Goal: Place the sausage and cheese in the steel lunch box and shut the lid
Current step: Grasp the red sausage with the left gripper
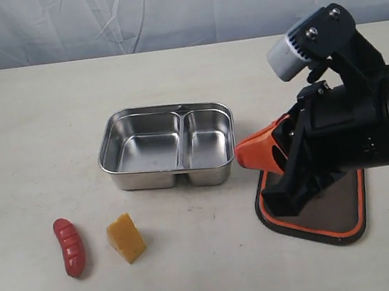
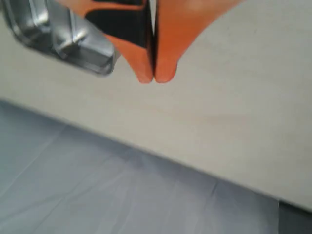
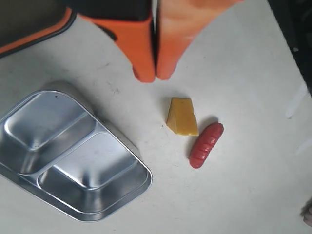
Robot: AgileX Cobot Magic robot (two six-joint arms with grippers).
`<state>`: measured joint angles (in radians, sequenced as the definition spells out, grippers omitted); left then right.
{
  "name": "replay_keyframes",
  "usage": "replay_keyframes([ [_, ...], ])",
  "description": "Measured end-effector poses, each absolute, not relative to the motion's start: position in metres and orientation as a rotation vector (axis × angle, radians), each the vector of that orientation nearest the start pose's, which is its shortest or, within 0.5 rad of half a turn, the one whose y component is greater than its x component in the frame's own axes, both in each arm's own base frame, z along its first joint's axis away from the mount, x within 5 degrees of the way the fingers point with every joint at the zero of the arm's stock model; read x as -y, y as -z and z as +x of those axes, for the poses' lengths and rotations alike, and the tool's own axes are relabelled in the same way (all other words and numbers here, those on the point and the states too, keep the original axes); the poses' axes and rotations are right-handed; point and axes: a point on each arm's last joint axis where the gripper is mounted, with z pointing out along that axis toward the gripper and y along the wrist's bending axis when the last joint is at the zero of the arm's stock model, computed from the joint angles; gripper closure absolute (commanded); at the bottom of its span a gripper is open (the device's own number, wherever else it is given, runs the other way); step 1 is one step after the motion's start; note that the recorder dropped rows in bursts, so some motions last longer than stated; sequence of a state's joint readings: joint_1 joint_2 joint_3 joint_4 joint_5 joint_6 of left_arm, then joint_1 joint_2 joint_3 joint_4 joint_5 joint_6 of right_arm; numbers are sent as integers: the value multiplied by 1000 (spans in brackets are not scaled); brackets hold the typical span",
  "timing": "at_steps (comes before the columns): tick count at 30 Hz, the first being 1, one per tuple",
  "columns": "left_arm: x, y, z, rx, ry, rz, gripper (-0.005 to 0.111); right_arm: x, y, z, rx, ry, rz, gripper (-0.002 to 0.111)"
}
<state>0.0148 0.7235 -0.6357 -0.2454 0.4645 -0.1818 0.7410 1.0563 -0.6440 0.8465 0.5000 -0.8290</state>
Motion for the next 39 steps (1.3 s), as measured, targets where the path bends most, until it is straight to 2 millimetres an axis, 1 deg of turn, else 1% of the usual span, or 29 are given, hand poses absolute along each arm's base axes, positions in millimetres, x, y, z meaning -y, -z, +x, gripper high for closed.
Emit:
replay_keyframes([
  [1,8,-323,157,-2083,338,-341,107,-163,-275,129,-2048,-782,-1075,108],
  [2,9,-320,170,-2185,323,-330,107,-163,-275,129,-2053,-787,-1071,108],
  [4,10,-307,194,-2363,299,-306,107,-163,-275,129,-2067,-797,-1061,108],
  [6,11,-291,212,-2515,302,-288,107,-163,-275,128,-2075,-804,-1053,108],
  [11,17,-251,237,-2748,374,-290,106,-163,-274,127,-2094,-818,-1046,108],
  [13,20,-236,243,-2824,435,-302,99,-163,-274,127,-2102,-825,-1045,108],
  [15,26,-224,248,-2886,529,-285,88,-163,-274,126,-2107,-830,-1047,108],
  [16,29,-219,249,-2906,575,-272,80,-163,-274,126,-2109,-832,-1050,108],
  [20,40,-205,257,-2915,776,-153,52,-163,-274,125,-2114,-838,-1055,108],
  [21,42,-202,259,-2914,803,-128,47,-163,-273,125,-2117,-840,-1059,108],
  [22,43,-199,260,-2918,818,-117,45,-163,-273,124,-2117,-840,-1063,108],
  [26,44,-190,262,-2961,851,-143,45,-163,-273,123,-2127,-851,-1080,108],
  [32,44,-177,257,-3038,881,-283,45,-163,-272,123,-2128,-850,-1081,108],
  [36,41,-165,249,-3120,816,-348,45,-163,-272,123,-2128,-850,-1081,108],
  [39,39,-158,246,-3133,773,-398,45,-163,-272,123,-2128,-850,-1081,108],
])
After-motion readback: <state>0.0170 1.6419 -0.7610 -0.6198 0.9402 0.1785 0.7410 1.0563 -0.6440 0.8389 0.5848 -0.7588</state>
